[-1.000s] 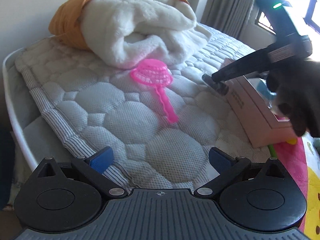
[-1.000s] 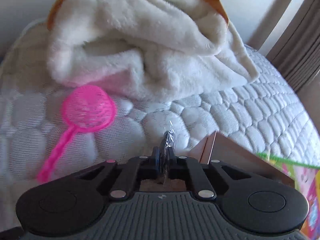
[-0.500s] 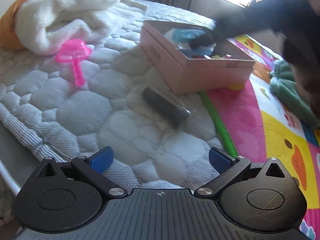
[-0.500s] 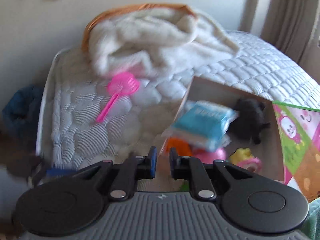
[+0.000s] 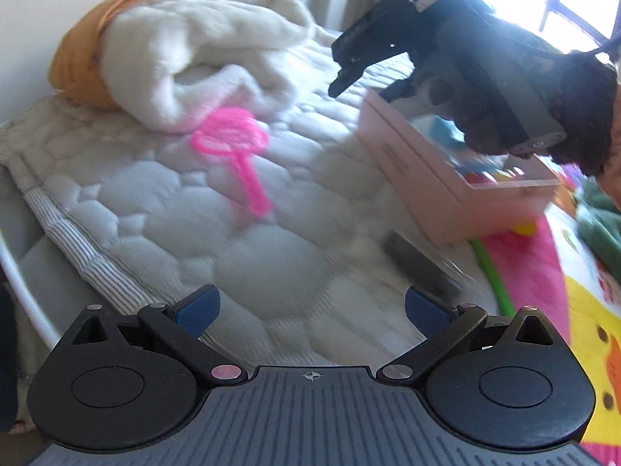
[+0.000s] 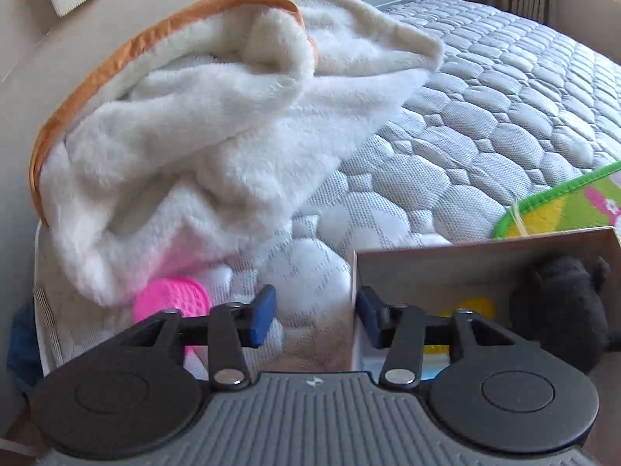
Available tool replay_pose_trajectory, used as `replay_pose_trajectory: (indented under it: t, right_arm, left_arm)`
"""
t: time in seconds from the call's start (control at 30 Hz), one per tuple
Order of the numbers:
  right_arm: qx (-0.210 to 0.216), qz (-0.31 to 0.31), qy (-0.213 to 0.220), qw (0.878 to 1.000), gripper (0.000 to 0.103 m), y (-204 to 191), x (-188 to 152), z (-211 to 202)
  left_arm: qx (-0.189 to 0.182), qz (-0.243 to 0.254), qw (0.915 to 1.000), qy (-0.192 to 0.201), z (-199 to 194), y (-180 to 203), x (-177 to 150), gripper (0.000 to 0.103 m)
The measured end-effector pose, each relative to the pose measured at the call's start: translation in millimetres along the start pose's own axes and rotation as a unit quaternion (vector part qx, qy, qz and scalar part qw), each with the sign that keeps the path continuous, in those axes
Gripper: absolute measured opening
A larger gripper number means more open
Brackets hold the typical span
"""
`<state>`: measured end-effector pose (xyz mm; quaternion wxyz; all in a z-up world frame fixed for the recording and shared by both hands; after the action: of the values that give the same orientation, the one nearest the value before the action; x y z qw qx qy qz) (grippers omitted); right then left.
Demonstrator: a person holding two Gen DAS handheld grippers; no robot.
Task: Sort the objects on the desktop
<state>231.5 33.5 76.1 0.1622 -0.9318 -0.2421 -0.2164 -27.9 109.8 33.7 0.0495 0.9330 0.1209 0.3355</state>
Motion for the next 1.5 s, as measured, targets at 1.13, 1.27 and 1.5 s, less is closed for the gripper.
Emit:
replay_pose_trajectory:
  t: [1.13,1.27,1.5]
  right_arm:
    - [0.047,-0.243,0.025,0.968,0.002,-114,-134,-23]
    - [0.075,-0.217,0.006,0.973,0.002,-83,-175,-61]
    - [-0.004,-0.216,0.073,0.974,0.024,-41,-217,-94]
  left_arm:
    - [0.064,-0.013,0.9973,-0.032,-14,-31,-32,0.103]
    - [0.043,0.011,0.9982,-0.040,-19,-12,-44,0.103]
    - [0.059,0.016,0.9976,-0.032,-31,8,-49,0.103]
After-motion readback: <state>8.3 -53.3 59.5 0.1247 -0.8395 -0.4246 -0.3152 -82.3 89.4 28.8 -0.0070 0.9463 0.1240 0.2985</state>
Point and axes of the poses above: each gripper's, at about its wrist camera, not at the fingertips, and z roughly the way its jaws point, y to its right, x to its top, the point moved 2 cm from there along z, roughly the way its jaws point, and after that the axes turned 6 degrees about -y, right-handed, at the moved point
